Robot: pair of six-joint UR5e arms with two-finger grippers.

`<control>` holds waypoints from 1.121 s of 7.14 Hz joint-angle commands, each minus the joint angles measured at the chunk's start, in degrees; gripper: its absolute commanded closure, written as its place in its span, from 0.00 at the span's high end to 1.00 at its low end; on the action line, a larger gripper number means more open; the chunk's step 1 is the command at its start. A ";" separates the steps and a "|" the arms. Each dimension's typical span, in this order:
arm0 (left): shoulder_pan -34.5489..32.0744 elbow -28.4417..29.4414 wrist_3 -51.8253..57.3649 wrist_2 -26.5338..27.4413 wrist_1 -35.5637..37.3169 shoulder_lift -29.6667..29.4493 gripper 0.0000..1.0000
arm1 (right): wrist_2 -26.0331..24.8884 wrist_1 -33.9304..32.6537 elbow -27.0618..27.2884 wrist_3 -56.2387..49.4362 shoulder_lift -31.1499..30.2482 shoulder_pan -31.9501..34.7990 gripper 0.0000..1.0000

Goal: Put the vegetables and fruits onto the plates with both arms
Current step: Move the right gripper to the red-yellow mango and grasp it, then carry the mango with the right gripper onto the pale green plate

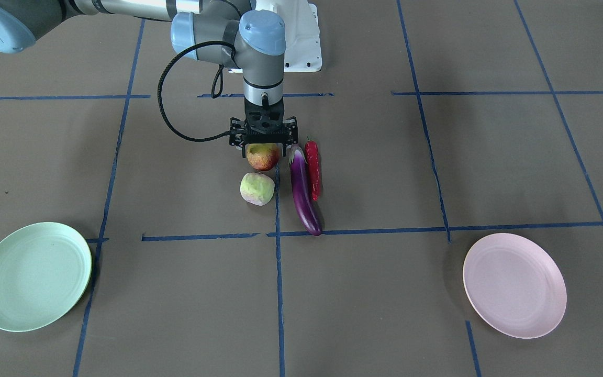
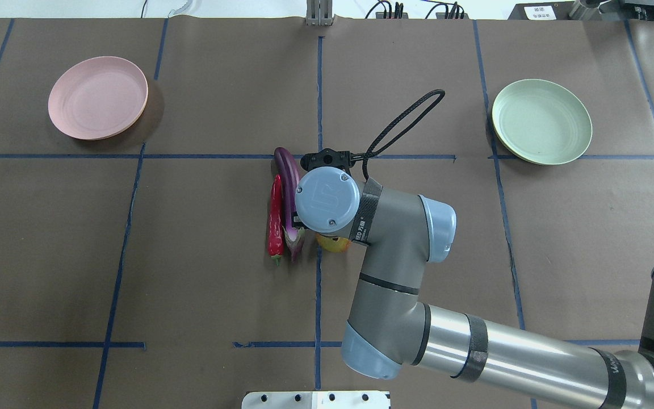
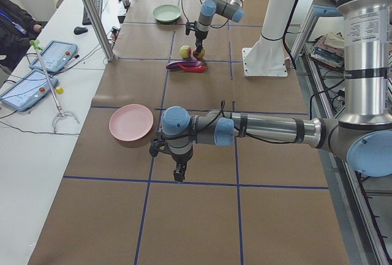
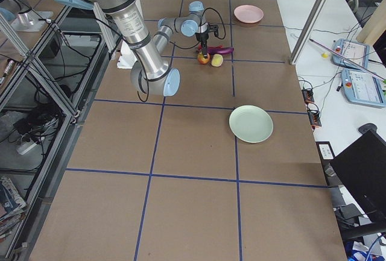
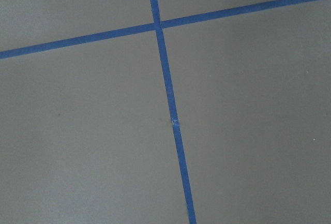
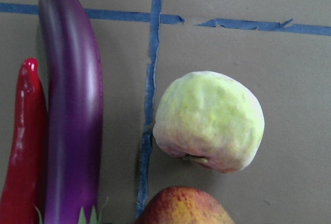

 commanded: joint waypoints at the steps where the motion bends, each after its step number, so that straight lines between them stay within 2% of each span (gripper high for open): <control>1: 0.00 0.03 0.00 0.00 0.00 0.00 1.00 | 0.09 -1.22 -1.09 -0.32 0.36 -0.65 0.78; 2: 0.09 0.03 0.00 0.00 0.00 0.00 1.00 | 0.36 -2.27 -0.92 -0.32 0.54 -0.56 0.33; 3: 0.00 0.03 0.00 0.00 0.00 0.00 1.00 | 0.44 -2.98 0.65 -0.24 0.72 -0.39 0.03; 4: 0.00 0.03 0.00 0.00 0.00 0.00 1.00 | 2.79 -7.95 5.71 -0.67 0.54 1.79 0.02; 5: 0.09 0.03 0.00 0.00 0.00 0.00 1.00 | 7.52 -14.26 11.85 -3.20 0.28 5.29 0.02; 6: 0.00 0.03 0.00 0.00 0.00 0.00 1.00 | 10.44 -16.32 14.09 -10.01 -0.16 10.03 0.02; 8: 0.09 0.03 0.00 -0.09 0.00 0.00 1.00 | 18.33 -12.94 13.94 -24.77 -6.11 21.09 0.02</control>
